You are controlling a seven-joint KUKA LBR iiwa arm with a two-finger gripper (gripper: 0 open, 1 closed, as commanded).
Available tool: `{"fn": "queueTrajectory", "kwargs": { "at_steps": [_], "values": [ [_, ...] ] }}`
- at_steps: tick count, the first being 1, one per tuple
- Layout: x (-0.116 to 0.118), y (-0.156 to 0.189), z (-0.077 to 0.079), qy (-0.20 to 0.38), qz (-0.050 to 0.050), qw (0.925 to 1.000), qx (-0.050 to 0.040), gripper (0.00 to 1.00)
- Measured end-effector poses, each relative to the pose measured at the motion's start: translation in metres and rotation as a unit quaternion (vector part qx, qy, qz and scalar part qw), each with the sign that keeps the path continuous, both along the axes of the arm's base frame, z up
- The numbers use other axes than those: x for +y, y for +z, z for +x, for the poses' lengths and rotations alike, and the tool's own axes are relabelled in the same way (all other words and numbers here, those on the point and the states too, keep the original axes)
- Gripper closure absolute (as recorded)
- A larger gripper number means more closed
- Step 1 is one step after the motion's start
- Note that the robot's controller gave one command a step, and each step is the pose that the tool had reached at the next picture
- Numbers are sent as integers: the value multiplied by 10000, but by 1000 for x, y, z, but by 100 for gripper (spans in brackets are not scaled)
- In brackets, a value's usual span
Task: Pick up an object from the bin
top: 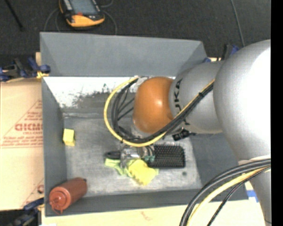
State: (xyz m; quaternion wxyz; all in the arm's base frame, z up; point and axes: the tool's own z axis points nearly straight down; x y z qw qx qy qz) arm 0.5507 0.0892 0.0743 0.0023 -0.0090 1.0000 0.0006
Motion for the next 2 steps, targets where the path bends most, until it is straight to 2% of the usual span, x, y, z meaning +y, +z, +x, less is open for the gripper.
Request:
{"fn": "queueTrajectory", "kwargs": {
  "at_steps": [2],
  "values": [
    [0, 2, 0, -7, 1, 10000, 5, 100]
  ]
}}
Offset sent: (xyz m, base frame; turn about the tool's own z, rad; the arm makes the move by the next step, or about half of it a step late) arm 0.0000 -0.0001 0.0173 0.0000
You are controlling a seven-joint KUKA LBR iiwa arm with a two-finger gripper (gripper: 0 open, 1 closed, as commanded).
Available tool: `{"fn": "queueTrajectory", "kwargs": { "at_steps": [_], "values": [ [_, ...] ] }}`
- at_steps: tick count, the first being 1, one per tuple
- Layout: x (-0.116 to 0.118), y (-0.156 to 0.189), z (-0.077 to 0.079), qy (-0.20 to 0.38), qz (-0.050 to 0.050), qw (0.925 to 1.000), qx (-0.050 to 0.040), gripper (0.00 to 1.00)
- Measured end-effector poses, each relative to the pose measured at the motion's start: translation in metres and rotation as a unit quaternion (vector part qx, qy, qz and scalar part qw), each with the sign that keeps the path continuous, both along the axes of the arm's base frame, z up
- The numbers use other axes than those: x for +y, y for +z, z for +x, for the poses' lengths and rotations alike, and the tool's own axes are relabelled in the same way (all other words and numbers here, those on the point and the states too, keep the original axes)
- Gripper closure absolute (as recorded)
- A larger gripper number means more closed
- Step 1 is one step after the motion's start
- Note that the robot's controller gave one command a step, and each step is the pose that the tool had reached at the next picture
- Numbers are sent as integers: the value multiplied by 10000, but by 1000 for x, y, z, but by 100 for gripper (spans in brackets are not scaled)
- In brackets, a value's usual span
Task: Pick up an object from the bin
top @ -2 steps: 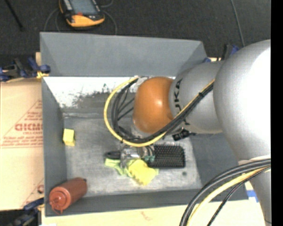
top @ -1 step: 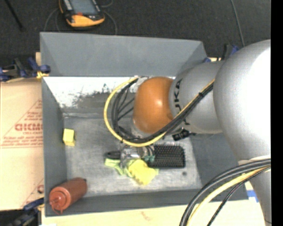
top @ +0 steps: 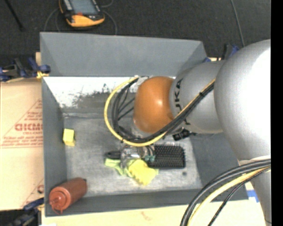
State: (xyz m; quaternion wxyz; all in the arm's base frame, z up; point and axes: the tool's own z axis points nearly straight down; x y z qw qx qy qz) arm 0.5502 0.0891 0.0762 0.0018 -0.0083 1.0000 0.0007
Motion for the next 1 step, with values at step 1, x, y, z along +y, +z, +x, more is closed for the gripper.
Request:
{"fn": "queueTrajectory", "kwargs": {
  "at_steps": [1],
  "values": [
    [0, 8, -1, -3, -4, 10000, 25, 100]
  ]
}}
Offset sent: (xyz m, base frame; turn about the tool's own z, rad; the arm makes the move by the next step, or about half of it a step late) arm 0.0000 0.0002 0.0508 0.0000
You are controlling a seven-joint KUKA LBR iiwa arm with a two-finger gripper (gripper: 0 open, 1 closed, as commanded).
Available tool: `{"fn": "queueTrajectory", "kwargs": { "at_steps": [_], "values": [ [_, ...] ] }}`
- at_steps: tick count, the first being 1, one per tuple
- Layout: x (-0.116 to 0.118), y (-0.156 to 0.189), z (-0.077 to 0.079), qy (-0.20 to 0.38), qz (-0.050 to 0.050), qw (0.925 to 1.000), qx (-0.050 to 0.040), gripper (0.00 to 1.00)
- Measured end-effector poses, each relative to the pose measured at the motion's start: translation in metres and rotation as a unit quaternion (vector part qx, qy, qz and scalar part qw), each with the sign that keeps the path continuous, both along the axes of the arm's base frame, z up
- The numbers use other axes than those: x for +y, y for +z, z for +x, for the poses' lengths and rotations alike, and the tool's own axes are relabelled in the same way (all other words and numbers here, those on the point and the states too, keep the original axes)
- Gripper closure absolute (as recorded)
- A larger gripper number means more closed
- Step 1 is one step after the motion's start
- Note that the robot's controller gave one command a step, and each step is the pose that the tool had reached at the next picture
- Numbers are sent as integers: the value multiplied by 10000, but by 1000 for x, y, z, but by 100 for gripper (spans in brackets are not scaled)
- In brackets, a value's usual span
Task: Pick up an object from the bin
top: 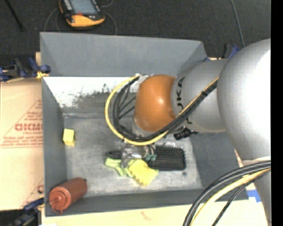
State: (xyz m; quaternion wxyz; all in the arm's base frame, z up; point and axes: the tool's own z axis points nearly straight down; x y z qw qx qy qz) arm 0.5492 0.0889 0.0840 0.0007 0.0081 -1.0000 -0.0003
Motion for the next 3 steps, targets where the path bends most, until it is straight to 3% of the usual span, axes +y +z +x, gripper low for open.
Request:
{"fn": "queueTrajectory", "kwargs": {
  "at_steps": [3],
  "values": [
    [0, 32, 1, -16, 3, 10000, -26, 100]
  ]
}}
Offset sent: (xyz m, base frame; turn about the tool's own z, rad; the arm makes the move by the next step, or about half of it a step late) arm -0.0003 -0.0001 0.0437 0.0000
